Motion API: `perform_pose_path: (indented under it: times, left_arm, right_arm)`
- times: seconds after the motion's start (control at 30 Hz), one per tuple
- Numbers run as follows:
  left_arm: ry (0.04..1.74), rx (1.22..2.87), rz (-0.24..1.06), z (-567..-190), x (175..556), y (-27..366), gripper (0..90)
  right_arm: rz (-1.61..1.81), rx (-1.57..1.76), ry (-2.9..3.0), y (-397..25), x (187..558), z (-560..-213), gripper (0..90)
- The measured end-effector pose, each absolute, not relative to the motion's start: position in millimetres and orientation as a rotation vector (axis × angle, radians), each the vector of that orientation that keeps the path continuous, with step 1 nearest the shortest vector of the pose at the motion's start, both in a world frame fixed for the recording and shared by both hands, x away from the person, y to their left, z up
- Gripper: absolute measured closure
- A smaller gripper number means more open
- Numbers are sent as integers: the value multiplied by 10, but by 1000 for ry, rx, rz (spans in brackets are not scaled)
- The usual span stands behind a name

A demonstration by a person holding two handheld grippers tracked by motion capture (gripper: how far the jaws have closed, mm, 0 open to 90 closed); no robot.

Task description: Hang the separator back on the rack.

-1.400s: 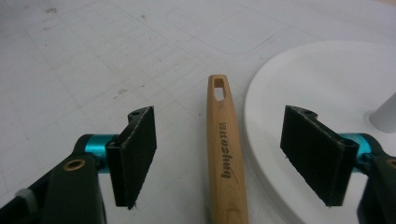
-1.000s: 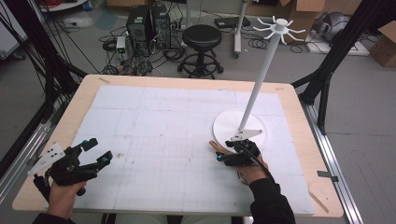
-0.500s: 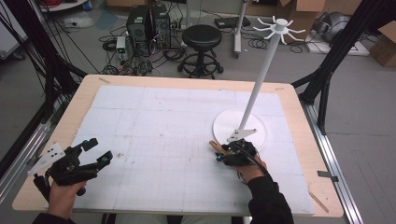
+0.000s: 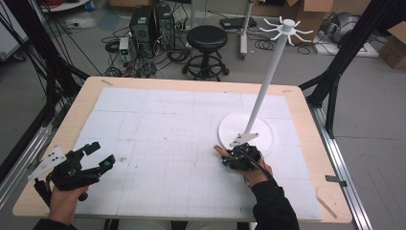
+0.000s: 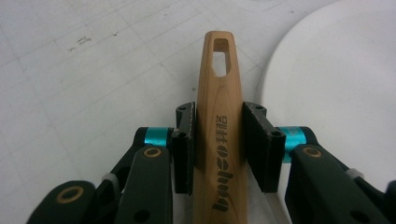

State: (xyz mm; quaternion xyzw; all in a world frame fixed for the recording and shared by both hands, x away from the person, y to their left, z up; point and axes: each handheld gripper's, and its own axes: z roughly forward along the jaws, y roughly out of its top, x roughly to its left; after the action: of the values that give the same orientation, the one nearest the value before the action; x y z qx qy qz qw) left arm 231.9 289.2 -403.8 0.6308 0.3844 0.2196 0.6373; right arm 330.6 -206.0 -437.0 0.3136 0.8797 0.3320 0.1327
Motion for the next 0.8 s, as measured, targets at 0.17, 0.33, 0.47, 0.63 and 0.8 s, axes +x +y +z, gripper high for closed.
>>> perform_pose_path:
  times: [0.17, 0.33, 0.47, 0.63, 0.8]
  left_arm:
    - [879, 1440, 502, -4038, 2318, 2896, 168]
    - [880, 1438, 501, -4037, 2317, 2896, 168]
    - [877, 1439, 501, -4037, 2316, 2892, 168]
    - [879, 1437, 501, -4036, 2314, 2893, 168]
    - [877, 1441, 501, -4035, 2313, 2891, 168]
  right_arm:
    - [963, 914, 2553, -2063, 3295, -4360, 668]
    - [1013, 920, 2538, -2102, 3278, -4321, 670]
    - [1102, 940, 2515, -2170, 3238, -4261, 672]
    - [1148, 945, 2501, -2192, 3192, -4209, 672]
    - [1235, 956, 2460, -2256, 3129, -4128, 672]
